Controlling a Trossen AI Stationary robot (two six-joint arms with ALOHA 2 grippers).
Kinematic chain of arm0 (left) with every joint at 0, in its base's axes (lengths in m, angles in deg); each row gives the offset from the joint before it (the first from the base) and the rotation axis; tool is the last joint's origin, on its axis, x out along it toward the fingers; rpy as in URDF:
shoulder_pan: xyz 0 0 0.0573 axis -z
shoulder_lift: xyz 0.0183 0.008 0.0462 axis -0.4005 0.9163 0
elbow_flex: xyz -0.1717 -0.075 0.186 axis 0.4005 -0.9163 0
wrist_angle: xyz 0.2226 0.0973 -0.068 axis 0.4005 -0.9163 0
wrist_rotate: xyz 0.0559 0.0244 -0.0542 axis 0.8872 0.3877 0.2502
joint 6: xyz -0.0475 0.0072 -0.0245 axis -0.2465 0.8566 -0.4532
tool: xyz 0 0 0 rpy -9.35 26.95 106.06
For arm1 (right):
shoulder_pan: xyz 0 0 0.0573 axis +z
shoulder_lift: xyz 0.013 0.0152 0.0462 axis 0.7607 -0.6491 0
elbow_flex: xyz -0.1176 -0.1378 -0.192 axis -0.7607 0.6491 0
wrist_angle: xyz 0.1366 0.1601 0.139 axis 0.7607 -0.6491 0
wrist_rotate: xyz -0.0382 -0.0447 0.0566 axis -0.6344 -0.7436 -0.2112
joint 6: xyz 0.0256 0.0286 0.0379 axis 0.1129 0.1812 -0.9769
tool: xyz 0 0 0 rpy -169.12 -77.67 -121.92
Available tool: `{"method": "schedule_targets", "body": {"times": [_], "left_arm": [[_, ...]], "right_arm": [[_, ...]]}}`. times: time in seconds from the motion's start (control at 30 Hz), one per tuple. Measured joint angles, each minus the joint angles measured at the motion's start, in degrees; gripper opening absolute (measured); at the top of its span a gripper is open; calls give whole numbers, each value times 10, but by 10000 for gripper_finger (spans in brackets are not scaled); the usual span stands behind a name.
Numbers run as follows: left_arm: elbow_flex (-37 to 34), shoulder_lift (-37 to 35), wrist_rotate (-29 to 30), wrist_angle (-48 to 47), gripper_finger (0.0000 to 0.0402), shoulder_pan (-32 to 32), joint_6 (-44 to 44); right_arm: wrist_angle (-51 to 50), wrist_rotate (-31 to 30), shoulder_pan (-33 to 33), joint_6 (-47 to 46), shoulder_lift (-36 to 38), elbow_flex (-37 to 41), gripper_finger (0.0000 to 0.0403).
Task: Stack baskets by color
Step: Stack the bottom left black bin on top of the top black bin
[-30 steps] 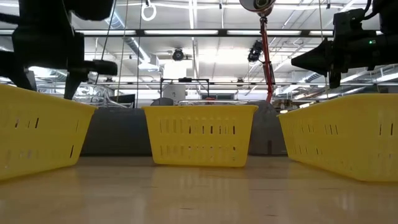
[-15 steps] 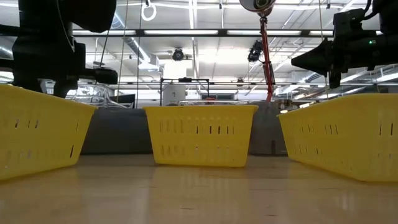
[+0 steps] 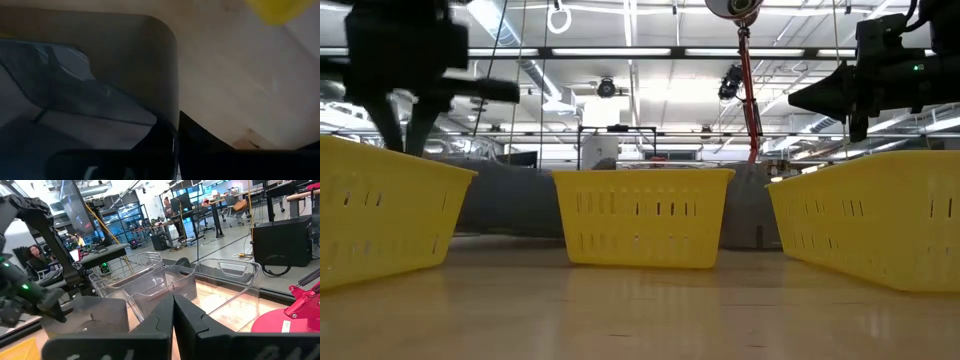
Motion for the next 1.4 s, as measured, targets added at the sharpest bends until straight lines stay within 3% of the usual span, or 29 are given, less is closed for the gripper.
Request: {"method": "schedule_targets", "body": {"times": [0.17,0.4,0.63,0.9,1.03,1.4], "left_arm": [[82,0,-6,-61,5,-4,-41],[203,0,-77,-127,6,-27,-107],[290,-1,-49,-165,6,-86,-244],[309,0,-40,-162,6,-197,-283],[309,11,10,-140,6,-256,-283],[308,51,19,-120,4,-376,-231]], "right_arm": [[0,0,0,0,0,0,13],[0,0,0,0,0,0,13],[0,0,0,0,0,0,13],[0,0,0,0,0,0,13],[0,0,0,0,0,0,13],[-3,0,0,0,0,0,13]]}}
